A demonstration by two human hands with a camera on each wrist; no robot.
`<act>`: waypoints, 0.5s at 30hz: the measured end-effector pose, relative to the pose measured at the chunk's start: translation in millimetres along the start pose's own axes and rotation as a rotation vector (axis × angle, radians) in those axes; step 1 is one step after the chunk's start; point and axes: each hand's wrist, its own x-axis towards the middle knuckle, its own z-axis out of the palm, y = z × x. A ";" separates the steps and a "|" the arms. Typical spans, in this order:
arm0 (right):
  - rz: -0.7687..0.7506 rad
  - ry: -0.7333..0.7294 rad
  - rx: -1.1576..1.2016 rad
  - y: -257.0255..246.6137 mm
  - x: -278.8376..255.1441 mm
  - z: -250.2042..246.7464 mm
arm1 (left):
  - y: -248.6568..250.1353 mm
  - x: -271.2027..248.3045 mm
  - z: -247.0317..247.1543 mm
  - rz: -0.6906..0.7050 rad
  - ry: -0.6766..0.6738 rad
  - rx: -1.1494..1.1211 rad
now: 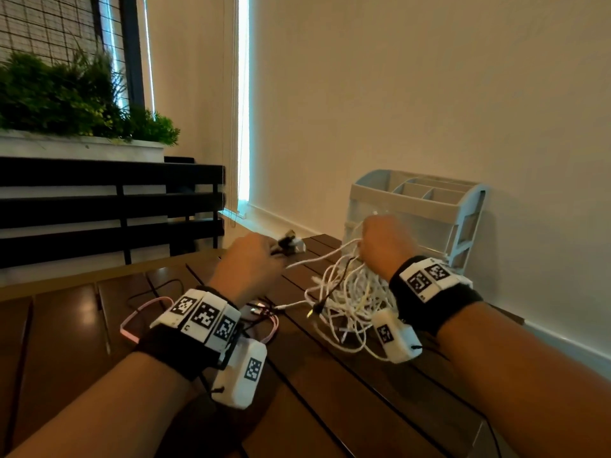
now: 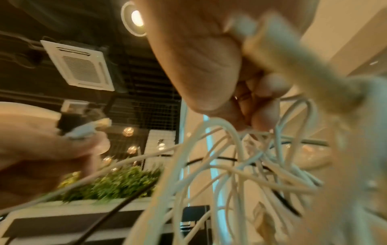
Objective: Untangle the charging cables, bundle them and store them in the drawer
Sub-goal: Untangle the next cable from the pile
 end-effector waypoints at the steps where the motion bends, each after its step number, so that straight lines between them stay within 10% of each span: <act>1: 0.046 0.036 0.016 4.8 1.9 0.0 | 0.3 2.2 -4.4 -0.013 0.065 -0.031; 8: -0.207 -0.206 -0.086 -5.9 -15.1 23.9 | 2.8 1.8 -14.2 0.003 0.165 0.234; 15: -0.111 -0.259 -0.247 0.2 -5.9 10.3 | 6.3 0.4 -5.9 0.091 -0.074 0.371</act>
